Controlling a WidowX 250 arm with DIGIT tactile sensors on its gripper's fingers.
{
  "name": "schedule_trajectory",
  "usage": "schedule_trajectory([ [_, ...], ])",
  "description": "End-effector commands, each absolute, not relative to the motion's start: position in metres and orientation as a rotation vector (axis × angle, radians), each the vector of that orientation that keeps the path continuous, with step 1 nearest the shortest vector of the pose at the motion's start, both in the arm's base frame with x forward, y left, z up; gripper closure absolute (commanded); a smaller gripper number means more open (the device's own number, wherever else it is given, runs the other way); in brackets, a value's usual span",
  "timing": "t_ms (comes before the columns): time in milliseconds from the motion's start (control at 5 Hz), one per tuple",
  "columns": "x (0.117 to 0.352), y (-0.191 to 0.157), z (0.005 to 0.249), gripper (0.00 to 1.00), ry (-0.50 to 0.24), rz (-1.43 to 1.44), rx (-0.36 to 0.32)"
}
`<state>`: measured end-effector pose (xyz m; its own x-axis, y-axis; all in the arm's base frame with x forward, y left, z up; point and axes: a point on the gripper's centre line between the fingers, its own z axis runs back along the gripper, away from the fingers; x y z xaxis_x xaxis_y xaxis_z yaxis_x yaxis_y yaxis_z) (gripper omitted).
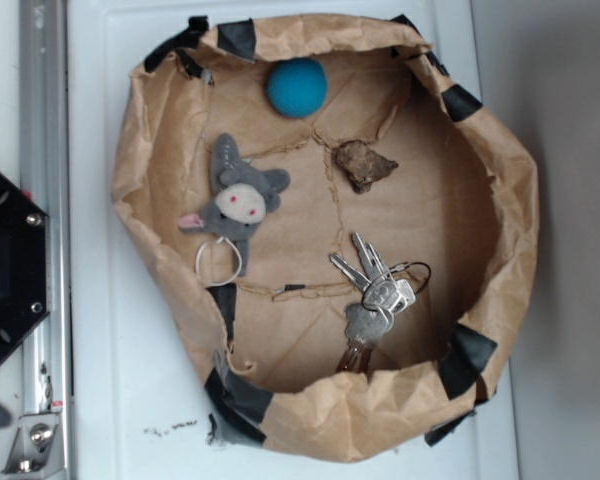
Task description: Grab the silver keys.
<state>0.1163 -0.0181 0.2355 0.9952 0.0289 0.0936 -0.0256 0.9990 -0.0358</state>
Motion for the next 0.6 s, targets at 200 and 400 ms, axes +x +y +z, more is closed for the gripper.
schedule_trajectory([
  [200,0.217,-0.024,0.215,0.00,-0.124,-0.098,-0.086],
  [400,0.249,-0.019,0.200,0.00,-0.189,-0.236,-0.134],
])
